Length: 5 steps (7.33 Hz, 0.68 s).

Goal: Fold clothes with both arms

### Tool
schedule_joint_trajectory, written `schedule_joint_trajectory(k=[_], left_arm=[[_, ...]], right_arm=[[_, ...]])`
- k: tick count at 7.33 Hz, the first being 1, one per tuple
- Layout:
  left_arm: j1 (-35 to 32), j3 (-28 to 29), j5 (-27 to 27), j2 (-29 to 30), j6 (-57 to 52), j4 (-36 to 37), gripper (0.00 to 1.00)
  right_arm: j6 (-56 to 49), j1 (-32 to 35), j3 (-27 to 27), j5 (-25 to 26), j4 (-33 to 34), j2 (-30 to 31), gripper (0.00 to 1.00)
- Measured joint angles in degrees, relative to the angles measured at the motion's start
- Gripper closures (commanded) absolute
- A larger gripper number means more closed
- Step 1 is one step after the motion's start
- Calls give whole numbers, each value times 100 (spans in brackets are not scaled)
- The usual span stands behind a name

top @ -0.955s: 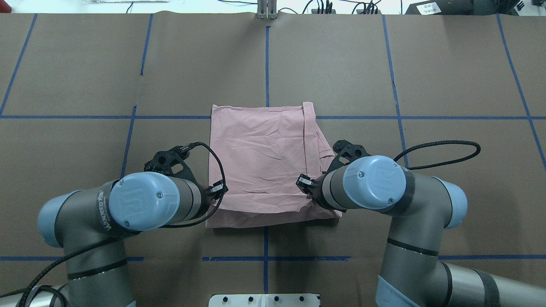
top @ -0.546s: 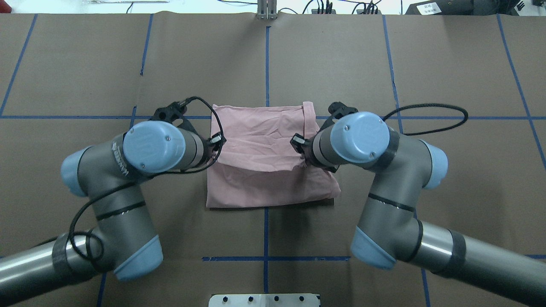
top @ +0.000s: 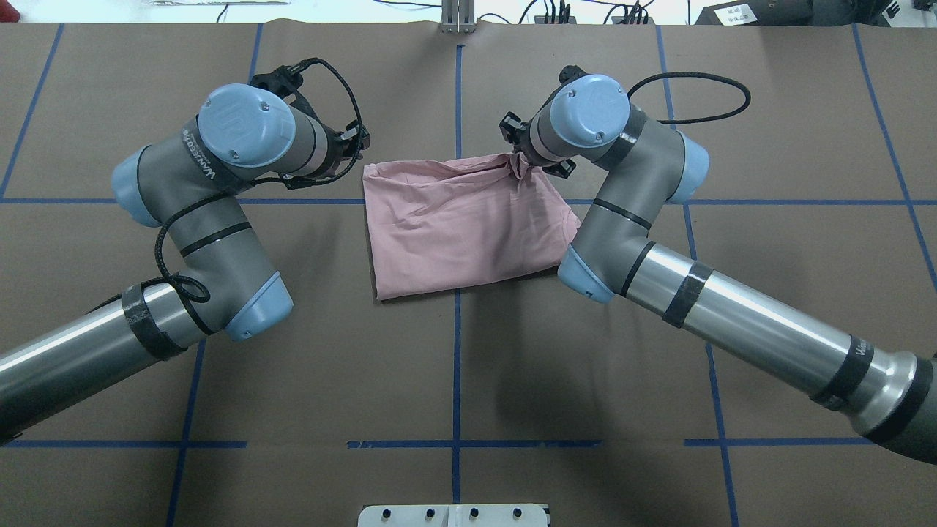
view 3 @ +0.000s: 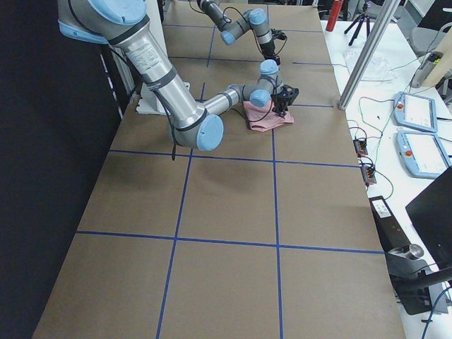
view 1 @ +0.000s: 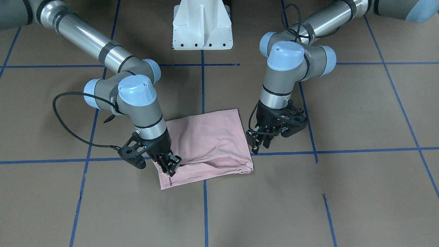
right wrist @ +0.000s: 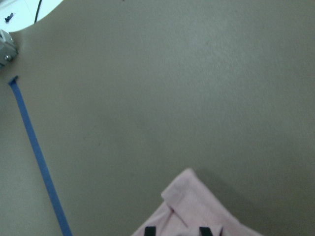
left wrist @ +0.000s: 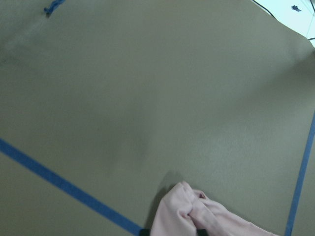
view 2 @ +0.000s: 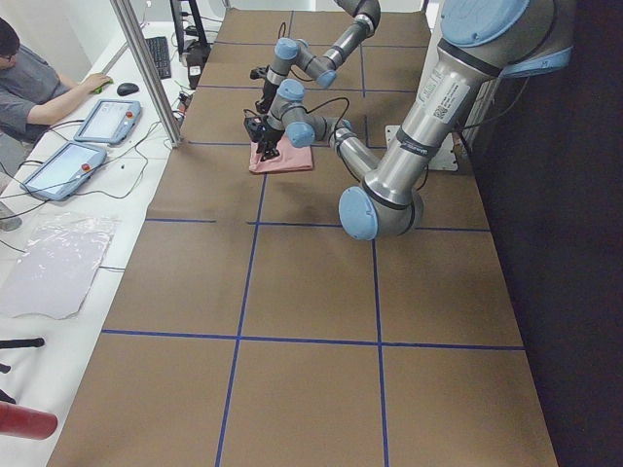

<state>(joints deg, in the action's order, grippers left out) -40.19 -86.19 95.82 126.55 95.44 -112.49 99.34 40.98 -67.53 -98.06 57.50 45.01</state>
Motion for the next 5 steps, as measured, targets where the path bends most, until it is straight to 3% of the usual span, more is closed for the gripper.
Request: schedule_joint_trajectory(k=[3,5], left_arm=[[-100,140,70,1,-161,-233,0],[-399,-70,526,-119,-727,-221,0]], right_arm=[[-406,422,192,-174,-85,-89,0],[-1196,929,123,-790,103,11,0]])
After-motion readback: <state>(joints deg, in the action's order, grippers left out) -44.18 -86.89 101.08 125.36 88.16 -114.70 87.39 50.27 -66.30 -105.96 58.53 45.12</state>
